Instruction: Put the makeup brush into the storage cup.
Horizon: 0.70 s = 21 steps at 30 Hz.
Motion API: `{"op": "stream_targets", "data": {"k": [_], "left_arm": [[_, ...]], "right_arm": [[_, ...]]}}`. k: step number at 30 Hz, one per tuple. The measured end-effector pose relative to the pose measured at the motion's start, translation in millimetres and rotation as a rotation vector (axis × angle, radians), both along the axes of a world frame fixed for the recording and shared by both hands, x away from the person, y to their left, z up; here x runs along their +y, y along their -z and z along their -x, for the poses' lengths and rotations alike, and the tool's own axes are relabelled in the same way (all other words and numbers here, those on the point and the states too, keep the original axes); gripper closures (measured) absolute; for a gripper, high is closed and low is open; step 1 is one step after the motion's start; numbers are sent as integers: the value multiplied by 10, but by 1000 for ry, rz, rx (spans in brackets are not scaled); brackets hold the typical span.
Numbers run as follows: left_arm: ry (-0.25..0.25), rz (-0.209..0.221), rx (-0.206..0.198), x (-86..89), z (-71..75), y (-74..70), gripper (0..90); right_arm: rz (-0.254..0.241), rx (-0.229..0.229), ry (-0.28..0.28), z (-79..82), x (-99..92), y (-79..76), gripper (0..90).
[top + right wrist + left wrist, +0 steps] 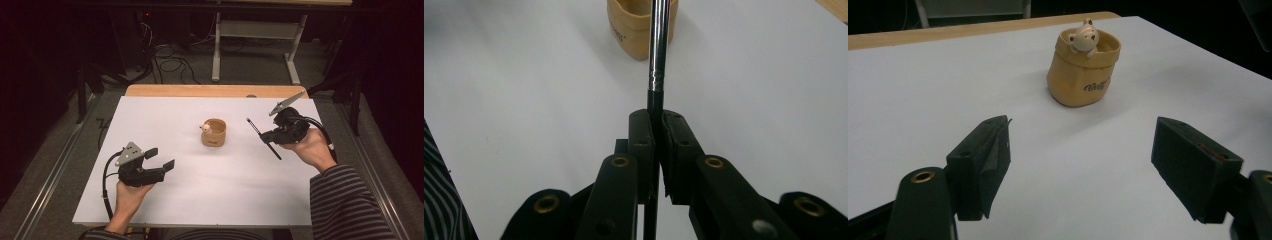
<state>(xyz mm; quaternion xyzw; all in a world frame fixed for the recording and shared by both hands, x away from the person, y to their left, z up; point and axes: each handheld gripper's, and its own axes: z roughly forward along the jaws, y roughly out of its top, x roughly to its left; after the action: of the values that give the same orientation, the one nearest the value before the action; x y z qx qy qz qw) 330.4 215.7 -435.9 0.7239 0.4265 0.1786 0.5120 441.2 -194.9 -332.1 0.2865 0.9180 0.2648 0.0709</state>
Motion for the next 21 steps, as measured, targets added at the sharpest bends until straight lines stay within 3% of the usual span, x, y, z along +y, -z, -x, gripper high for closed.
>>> {"op": "stream_targets", "data": {"k": [21], "left_arm": [[3,-6,-1,0,0,0,240]], "right_arm": [[-93,-47,-5,-10,119,-40,860]]}}
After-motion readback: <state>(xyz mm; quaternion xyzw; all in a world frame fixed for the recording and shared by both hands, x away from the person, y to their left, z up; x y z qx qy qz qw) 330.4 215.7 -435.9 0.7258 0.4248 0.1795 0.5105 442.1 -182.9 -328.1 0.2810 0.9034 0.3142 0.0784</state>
